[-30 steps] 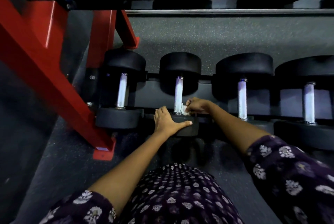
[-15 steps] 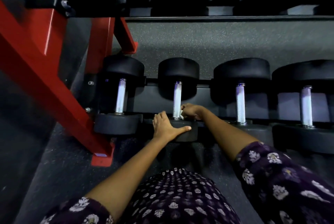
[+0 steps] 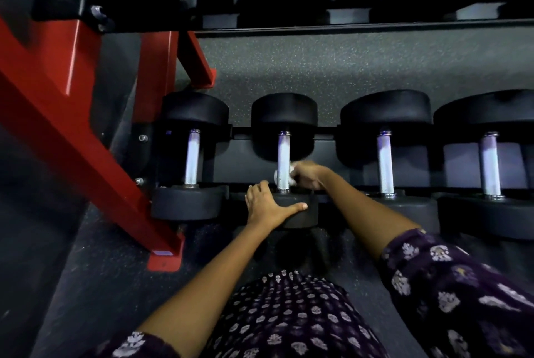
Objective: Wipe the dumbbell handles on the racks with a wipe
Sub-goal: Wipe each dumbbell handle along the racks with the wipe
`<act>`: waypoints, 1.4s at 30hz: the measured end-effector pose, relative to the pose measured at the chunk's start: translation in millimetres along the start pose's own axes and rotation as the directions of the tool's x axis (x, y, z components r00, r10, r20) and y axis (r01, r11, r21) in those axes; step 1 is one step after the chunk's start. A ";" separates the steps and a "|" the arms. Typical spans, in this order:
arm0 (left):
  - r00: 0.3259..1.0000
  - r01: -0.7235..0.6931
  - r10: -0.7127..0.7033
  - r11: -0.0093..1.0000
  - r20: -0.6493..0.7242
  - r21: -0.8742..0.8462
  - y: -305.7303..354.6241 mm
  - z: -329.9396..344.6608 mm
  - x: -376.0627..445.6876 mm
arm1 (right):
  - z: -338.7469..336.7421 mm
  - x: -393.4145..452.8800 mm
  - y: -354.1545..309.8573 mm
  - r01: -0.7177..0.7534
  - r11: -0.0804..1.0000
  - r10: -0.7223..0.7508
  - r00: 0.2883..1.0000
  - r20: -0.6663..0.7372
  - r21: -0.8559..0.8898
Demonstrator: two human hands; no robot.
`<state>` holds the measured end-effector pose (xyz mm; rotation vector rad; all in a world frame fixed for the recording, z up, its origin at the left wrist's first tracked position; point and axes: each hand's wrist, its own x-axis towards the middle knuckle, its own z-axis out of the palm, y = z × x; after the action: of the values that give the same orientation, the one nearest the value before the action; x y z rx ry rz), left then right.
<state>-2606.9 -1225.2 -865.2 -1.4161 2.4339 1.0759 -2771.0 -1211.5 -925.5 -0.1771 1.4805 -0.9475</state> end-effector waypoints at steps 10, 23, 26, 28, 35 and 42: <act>1.000 0.018 -0.019 1.000 0.006 0.013 -1.0 1.5 0.8 | 0.3 -3.7 -6.5 -0.037 0.977 0.040 0.999 -0.012 0.211; 1.000 0.003 -0.002 0.999 -0.017 0.032 0.0 0.5 0.0 | 7.8 -4.3 1.1 -0.015 1.000 0.019 0.986 0.166 -0.026; 1.000 0.005 -0.005 0.999 -0.014 0.035 0.5 -0.7 2.5 | 5.6 0.4 -11.1 0.033 0.999 -0.033 0.999 0.028 -0.012; 1.000 0.007 -0.006 0.999 -0.003 0.032 1.2 -1.1 3.0 | 3.6 4.0 -25.8 0.147 0.984 -0.140 0.987 -0.079 0.101; 0.990 -0.137 0.142 0.967 -0.007 0.216 6.9 -7.3 4.5 | 6.7 2.0 -3.3 0.000 0.996 -0.007 0.996 -0.084 -0.087; 0.978 -0.188 0.199 0.971 -0.064 0.145 26.9 -7.1 17.6 | -1.6 1.2 -51.4 0.228 0.951 -0.126 0.904 -0.409 0.211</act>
<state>-2636.5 -1234.0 -853.8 -1.2216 2.6898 0.8801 -2794.6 -1244.7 -893.9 0.0727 1.7084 -1.3739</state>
